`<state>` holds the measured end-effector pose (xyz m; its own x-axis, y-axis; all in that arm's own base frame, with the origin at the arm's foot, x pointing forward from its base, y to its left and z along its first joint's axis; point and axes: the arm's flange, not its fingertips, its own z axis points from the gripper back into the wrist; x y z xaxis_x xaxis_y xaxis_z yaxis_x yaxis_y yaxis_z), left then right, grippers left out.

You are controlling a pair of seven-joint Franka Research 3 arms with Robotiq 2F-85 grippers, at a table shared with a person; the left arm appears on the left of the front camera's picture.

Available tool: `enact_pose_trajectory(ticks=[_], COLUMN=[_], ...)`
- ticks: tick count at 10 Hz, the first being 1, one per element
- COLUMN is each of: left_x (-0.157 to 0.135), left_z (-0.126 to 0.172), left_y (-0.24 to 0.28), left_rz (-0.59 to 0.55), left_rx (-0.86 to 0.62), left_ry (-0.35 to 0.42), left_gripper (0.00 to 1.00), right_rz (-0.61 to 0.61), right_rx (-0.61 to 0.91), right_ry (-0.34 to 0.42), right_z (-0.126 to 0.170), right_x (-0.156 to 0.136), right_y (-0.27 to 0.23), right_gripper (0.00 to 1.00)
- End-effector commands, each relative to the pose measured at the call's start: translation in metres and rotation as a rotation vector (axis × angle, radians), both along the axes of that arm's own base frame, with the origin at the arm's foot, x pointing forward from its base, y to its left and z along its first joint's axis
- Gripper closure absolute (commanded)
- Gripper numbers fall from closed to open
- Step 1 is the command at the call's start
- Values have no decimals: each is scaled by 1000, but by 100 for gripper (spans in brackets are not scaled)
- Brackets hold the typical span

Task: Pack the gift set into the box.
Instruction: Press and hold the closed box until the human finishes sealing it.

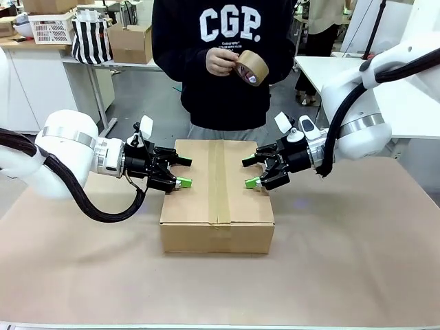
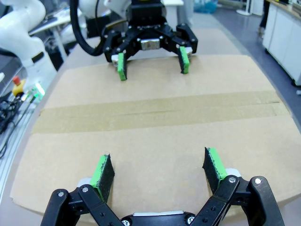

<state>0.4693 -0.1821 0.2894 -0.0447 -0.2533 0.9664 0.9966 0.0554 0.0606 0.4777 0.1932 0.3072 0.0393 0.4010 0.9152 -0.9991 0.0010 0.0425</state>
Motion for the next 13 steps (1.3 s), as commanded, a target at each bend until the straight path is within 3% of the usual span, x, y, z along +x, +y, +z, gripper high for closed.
enact_pose_trajectory(ticks=[1,13], left_x=[-3,-3], left_z=[-4,-4], left_y=[3,3], left_rz=[1,1], left_rx=[8,8], left_ry=[-12,-12], left_gripper=[0,0], right_rz=[-3,-3], right_rx=[-5,-5], right_ry=[1,1], right_z=[-2,-2], right_x=[0,0], right_y=[0,0], right_gripper=[0,0])
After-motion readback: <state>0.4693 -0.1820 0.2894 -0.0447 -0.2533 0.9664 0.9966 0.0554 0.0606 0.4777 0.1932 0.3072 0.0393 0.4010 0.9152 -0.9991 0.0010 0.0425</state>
